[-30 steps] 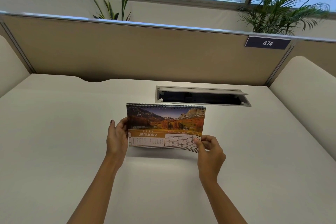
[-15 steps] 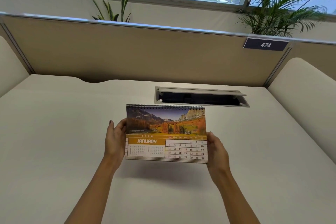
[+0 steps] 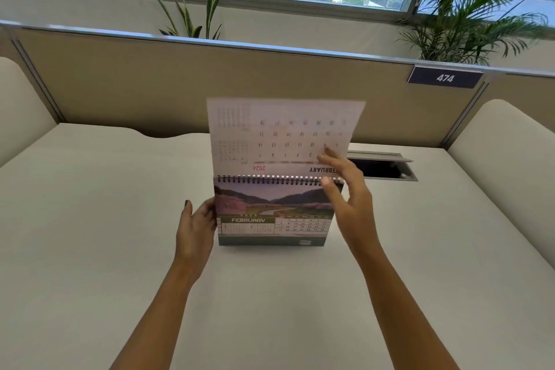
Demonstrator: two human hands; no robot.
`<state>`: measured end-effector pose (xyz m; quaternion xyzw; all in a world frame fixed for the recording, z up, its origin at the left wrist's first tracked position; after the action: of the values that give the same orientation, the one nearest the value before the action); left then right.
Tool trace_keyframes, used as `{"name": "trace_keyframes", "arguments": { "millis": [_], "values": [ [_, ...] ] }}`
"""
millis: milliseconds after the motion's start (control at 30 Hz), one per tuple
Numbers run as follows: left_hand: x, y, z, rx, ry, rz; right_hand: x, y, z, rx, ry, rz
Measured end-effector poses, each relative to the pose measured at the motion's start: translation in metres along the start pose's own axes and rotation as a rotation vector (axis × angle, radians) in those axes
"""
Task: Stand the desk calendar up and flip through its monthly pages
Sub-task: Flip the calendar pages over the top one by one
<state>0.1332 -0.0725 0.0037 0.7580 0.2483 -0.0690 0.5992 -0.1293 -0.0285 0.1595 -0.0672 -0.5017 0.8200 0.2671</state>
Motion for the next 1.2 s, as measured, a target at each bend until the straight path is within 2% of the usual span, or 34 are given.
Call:
{"name": "trace_keyframes", "arguments": {
  "millis": [67,167,567,700,833,933,1067,1200],
  "values": [
    [-0.001,0.001,-0.001,-0.01,-0.014,0.004,-0.008,-0.006,0.003,0.154,0.006,-0.159],
    [-0.001,0.001,-0.001,-0.021,-0.017,0.003,-0.021,-0.001,0.006,0.282,-0.004,-0.37],
    [-0.004,0.002,-0.004,-0.051,-0.014,0.012,-0.033,0.016,-0.003,0.351,0.094,-0.646],
    [-0.004,0.003,-0.005,-0.061,-0.01,0.013,-0.027,0.016,-0.008,0.29,0.183,-0.587],
    [-0.004,0.004,-0.006,-0.061,-0.009,0.009,0.001,0.023,-0.026,0.158,0.422,-0.374],
    [-0.005,0.003,-0.007,-0.059,-0.01,0.003,0.023,0.046,-0.045,-0.009,0.582,-0.351],
    [-0.004,0.004,-0.007,-0.057,-0.015,-0.002,0.025,0.088,-0.066,-0.279,0.505,-0.286],
    [-0.004,0.004,-0.007,-0.052,-0.011,-0.002,0.021,0.106,-0.077,-0.381,0.453,-0.201]
  ]
}}
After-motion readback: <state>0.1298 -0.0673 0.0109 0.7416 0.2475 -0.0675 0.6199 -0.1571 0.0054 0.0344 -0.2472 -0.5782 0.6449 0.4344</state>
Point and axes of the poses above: each hand's wrist, its own z-axis towards the middle knuckle, its own x-axis out of the back of the hand, y = z × x, the point moved 9 cm from there along z, towards the middle knuckle, and after that the axes turned 15 degrees about y, right-handed, at the moved point
